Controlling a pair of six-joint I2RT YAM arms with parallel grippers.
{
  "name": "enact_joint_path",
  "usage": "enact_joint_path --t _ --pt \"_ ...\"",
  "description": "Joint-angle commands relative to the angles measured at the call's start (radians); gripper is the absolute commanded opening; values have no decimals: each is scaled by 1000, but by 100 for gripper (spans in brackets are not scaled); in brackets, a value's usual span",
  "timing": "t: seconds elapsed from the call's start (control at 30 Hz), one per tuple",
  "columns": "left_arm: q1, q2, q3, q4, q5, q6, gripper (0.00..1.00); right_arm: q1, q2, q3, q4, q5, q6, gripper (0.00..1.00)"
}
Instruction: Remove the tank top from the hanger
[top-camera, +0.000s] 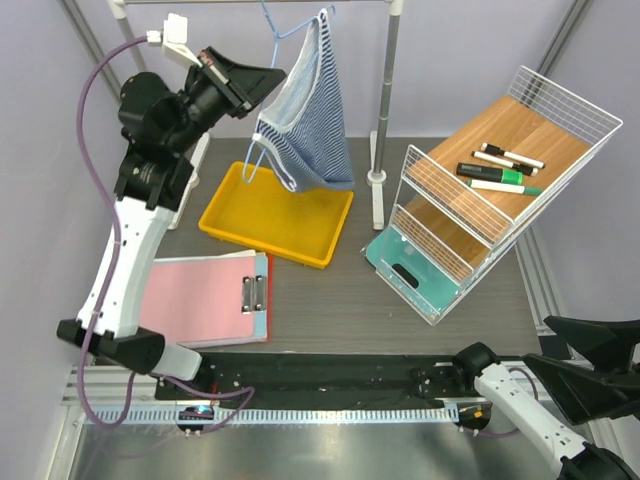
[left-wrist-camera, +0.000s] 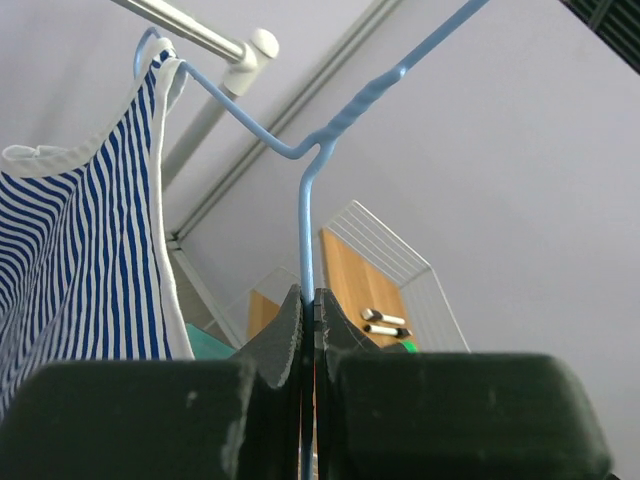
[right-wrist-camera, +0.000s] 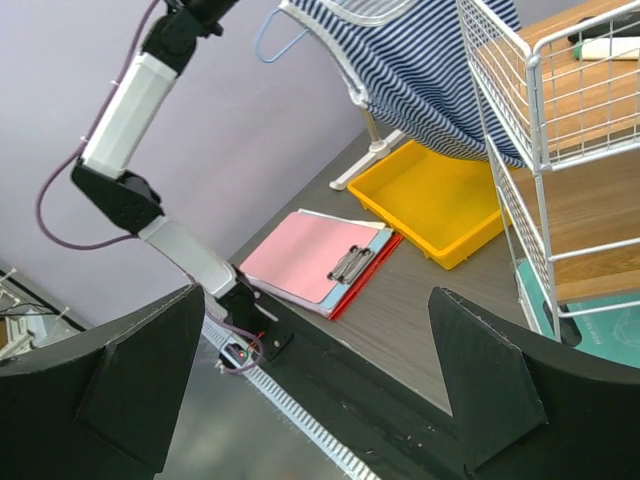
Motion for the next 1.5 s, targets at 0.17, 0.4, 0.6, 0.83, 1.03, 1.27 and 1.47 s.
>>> enact_joint_path --t 0.17,0.4,0.6,0.83,1.03,1.27,1.47 --pt "5 -214 -30 28 126 -77 0 2 110 -12 56 -102 -122 100" --pt "4 -408 -179 -23 264 -132 0 -29 228 88 93 -184 -173 100" --pt "5 -546 -283 -43 389 -170 0 -151 390 215 153 -411 -161 100" --pt "5 -614 -315 -115 465 -178 0 -294 563 336 268 -565 -49 100" --pt "5 -611 -350 -98 492 -176 0 -340 639 399 250 -525 -100 100" --pt "5 -573 -360 -72 532 -178 0 -340 504 59 769 -609 109 100" --pt "5 -542 -373 -75 578 -181 0 -358 563 -6 1015 -761 258 99"
